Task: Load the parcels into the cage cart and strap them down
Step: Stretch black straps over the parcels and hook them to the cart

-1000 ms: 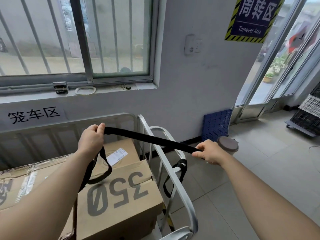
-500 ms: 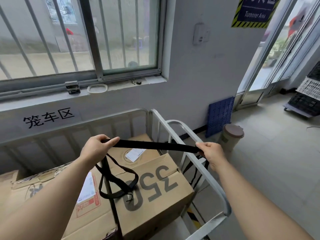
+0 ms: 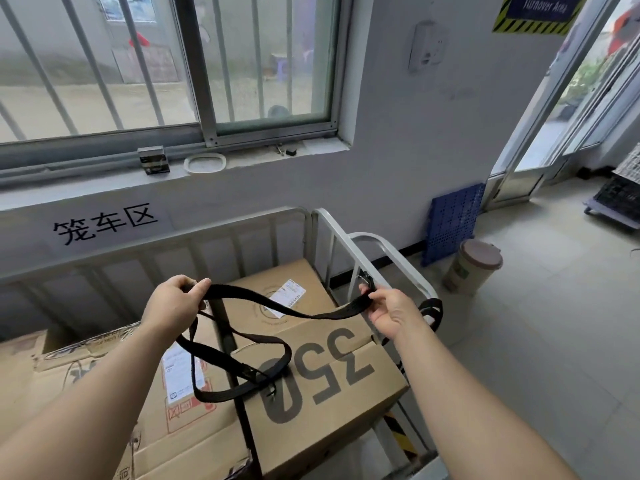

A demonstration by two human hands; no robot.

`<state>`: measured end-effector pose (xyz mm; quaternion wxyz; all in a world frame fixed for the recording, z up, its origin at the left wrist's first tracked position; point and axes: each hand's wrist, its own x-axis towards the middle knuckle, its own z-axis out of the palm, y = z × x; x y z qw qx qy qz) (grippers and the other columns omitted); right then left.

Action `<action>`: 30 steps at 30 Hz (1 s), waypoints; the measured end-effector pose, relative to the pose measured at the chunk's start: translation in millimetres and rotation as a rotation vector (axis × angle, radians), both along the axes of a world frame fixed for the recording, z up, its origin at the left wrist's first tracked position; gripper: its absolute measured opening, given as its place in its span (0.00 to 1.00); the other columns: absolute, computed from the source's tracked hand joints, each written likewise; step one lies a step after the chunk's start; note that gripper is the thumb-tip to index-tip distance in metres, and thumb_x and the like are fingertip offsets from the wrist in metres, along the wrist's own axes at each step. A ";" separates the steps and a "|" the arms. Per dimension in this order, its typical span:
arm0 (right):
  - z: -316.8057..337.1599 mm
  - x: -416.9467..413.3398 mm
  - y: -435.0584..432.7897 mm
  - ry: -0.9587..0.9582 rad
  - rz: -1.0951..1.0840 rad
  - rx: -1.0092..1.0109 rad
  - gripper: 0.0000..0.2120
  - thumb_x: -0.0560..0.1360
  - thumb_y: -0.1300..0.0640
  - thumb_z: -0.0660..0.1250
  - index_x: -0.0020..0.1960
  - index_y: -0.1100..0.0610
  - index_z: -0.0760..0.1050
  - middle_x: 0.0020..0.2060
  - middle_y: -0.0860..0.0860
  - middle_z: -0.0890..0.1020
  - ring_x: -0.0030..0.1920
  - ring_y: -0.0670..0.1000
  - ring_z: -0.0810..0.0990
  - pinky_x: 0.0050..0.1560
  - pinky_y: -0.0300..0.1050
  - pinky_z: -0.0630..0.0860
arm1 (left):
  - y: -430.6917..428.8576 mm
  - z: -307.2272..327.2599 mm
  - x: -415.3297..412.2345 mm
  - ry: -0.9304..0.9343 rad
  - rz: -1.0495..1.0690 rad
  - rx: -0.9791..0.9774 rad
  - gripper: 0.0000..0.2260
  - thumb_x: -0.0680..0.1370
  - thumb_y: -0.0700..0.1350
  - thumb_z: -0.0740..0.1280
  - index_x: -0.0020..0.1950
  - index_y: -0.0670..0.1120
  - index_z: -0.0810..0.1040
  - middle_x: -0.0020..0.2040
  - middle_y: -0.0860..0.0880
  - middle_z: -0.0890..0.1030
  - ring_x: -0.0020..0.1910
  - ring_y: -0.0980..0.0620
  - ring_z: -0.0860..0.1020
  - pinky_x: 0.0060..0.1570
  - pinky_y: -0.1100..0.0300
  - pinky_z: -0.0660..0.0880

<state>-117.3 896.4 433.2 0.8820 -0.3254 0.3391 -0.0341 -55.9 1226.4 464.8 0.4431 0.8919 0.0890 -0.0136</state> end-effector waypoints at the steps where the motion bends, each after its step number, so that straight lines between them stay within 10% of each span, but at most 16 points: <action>1: -1.5 7.5 1.4 0.028 0.000 0.029 0.09 0.77 0.73 0.51 0.50 0.66 0.70 0.41 0.61 0.76 0.39 0.51 0.75 0.33 0.43 0.79 | 1.1 -0.7 3.3 0.000 0.017 -0.006 0.14 0.79 0.52 0.66 0.43 0.42 0.78 0.35 0.47 0.81 0.34 0.47 0.77 0.40 0.54 0.72; 6: -13.3 51.4 5.4 0.115 0.034 0.051 0.06 0.79 0.67 0.59 0.43 0.64 0.70 0.38 0.58 0.74 0.33 0.48 0.71 0.22 0.36 0.75 | 2.9 -3.1 25.8 -0.009 0.117 -0.020 0.14 0.79 0.51 0.65 0.45 0.40 0.77 0.36 0.47 0.80 0.33 0.49 0.74 0.34 0.56 0.68; 15: -51.6 127.3 -1.6 0.129 0.089 0.033 0.06 0.74 0.59 0.72 0.45 0.60 0.75 0.35 0.53 0.80 0.34 0.48 0.80 0.43 0.45 0.82 | -10.8 -13.7 74.3 0.027 0.234 0.019 0.14 0.80 0.50 0.64 0.47 0.39 0.77 0.36 0.47 0.81 0.34 0.52 0.73 0.34 0.60 0.66; 23: -89.3 196.8 -9.3 0.310 0.137 -0.042 0.07 0.79 0.70 0.54 0.46 0.64 0.69 0.35 0.59 0.77 0.27 0.51 0.73 0.25 0.42 0.76 | -34.7 -34.6 108.5 0.073 0.271 0.029 0.14 0.80 0.49 0.64 0.47 0.37 0.77 0.35 0.46 0.80 0.32 0.52 0.70 0.31 0.61 0.65; 30: -121.0 236.8 -14.3 0.397 0.190 -0.024 0.11 0.77 0.55 0.50 0.38 0.57 0.63 0.27 0.49 0.61 0.24 0.48 0.57 0.25 0.37 0.61 | -37.3 -54.7 136.6 0.120 0.304 0.054 0.14 0.80 0.51 0.64 0.46 0.39 0.77 0.37 0.45 0.82 0.31 0.48 0.70 0.32 0.58 0.66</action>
